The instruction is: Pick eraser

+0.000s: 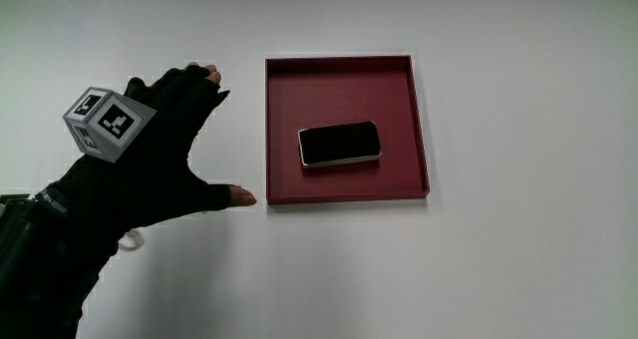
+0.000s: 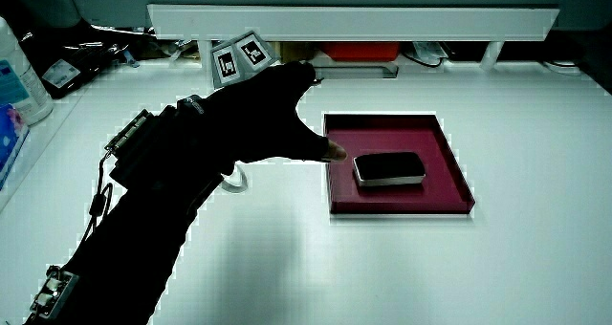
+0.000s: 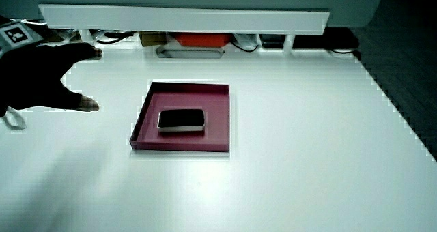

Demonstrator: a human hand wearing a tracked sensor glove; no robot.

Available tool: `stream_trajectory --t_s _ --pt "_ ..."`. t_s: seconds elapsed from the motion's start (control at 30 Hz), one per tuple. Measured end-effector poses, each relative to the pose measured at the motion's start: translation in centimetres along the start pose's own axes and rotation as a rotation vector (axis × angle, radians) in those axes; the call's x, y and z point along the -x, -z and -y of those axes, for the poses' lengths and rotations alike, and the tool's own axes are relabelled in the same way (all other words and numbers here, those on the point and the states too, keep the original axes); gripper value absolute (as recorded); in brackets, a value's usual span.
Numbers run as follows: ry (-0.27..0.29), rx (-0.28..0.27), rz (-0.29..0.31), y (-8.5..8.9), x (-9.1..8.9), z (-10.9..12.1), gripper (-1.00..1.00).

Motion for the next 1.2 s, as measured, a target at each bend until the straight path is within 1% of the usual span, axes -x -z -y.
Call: stream_trajectory --t_s 0.03,0.07,0.1,0.13,0.17,0.2,0.23,0.27,0.37,0.4,0.43,0.47,0.5,0.57,0.6,0.63,0.67,0.7,0.73,0.8,0.83,0.87,0.93,0.97,1.0,1.03,1.07,1.1,1.13,1.17,1.2 --pt "0.003 -0.006 -0.024 -0.1 -0.1 0.0 0.0" --pt "0.0 -0.001 -0.001 0.0 0.1 -0.1 0.0" --pt "-0.006 0.001 -0.001 0.0 0.0 -0.1 0.0" --pt "-0.003 0.002 -0.016 0.0 -0.1 -0.1 0.0" --pt "-0.019 0.008 0.008 0.1 -0.2 -0.1 0.0" --pt "0.0 0.0 0.009 0.2 0.0 -0.3 0.0" --pt "-0.008 0.006 0.016 0.3 -0.1 -0.3 0.0" --pt "-0.009 0.007 -0.004 0.3 -0.2 -0.4 0.0" --pt "-0.004 0.022 0.03 0.9 0.0 -0.8 0.0" --pt "-0.035 0.04 0.069 1.1 -0.1 -0.9 0.0" --pt "-0.036 0.047 0.055 1.2 -0.3 -1.1 0.0" --pt "-0.001 0.038 0.094 1.6 -0.2 -1.4 0.0" --pt "0.023 0.036 0.078 1.8 -0.1 -1.8 0.0" --pt "-0.043 0.061 0.145 2.3 -0.3 -2.2 0.0" --pt "-0.057 0.072 0.14 2.4 -0.5 -2.5 0.0" --pt "-0.039 0.073 0.132 2.7 -0.2 -3.0 0.0" --pt "-0.08 0.093 0.181 3.1 -0.2 -3.3 0.0" --pt "-0.047 0.086 0.141 3.4 -0.1 -3.8 0.0" --pt "-0.033 0.084 0.141 3.7 0.0 -4.2 0.0" --pt "-0.062 0.102 0.162 4.2 0.0 -4.9 0.0" --pt "-0.029 0.091 0.166 4.6 0.1 -5.4 0.0" --pt "-0.086 0.109 0.167 4.7 -0.2 -5.5 0.0" --pt "-0.046 0.105 0.164 5.2 -0.1 -6.4 0.0" --pt "-0.062 0.107 0.148 5.4 -0.2 -6.7 0.0" --pt "-0.044 0.108 0.164 5.9 0.0 -7.1 0.0" --pt "-0.053 0.11 0.155 6.2 0.1 -7.5 0.0" --pt "-0.04 0.098 0.142 6.5 0.2 -7.9 0.0" --pt "-0.021 0.105 0.154 7.0 0.4 -8.4 0.0" --pt "-0.075 0.133 0.189 7.3 0.1 -8.5 0.0" --pt "-0.076 0.136 0.178 7.7 0.1 -9.0 0.0" --pt "-0.071 0.131 0.143 7.9 -0.1 -9.4 0.0"
